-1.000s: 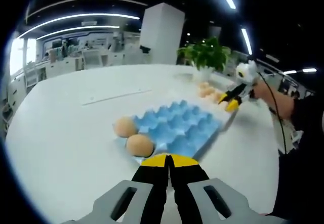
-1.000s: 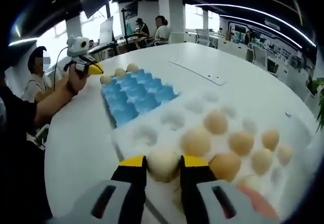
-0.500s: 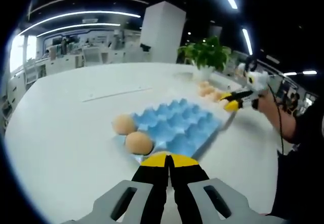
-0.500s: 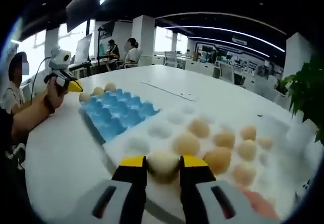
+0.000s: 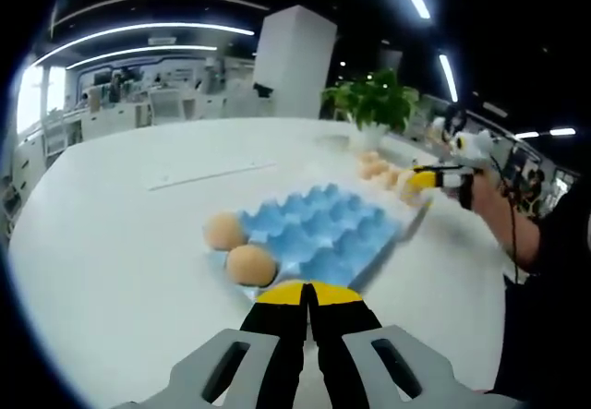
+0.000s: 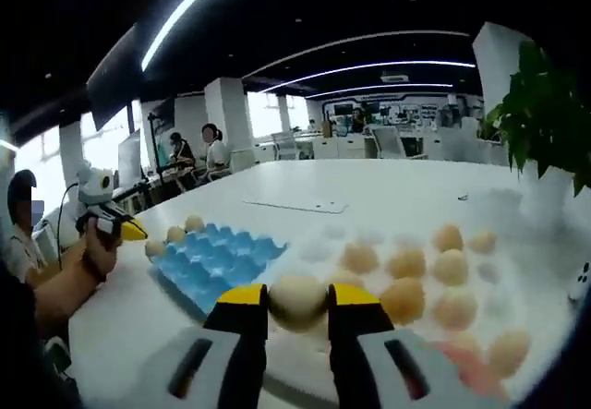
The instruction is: Pick up the eggs on the table and place them into the egg tray on the table
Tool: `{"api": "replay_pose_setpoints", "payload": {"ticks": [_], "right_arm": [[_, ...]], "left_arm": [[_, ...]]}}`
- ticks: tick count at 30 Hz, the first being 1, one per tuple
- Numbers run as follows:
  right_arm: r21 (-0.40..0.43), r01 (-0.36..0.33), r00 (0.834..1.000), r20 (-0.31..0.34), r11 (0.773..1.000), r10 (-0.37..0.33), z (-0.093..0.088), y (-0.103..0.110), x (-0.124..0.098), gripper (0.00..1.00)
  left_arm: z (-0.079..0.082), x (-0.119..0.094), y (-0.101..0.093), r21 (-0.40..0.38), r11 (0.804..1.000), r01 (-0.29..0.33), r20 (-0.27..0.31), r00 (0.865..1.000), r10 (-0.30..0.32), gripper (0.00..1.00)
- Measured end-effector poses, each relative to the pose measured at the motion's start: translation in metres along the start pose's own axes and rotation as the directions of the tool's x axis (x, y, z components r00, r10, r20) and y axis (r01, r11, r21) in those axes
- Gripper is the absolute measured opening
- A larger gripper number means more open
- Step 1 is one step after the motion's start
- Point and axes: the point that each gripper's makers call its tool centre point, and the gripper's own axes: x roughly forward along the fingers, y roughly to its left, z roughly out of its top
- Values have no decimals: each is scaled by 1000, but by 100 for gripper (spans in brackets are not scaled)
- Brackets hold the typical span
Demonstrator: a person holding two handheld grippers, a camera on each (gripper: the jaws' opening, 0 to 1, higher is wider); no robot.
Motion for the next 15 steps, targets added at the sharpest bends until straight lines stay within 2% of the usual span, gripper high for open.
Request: {"api": "replay_pose_setpoints", "payload": {"ticks": [7, 15], "right_arm": [[87, -32, 999, 22, 996, 30, 1, 9, 4, 26], [96, -62, 998, 26, 993, 60, 8, 23, 16, 26]], "left_arm": [[1, 1, 2, -4, 1000, 4, 3, 1000, -4, 1], [1, 1, 3, -11, 1000, 2, 4, 1000, -2, 1]]}}
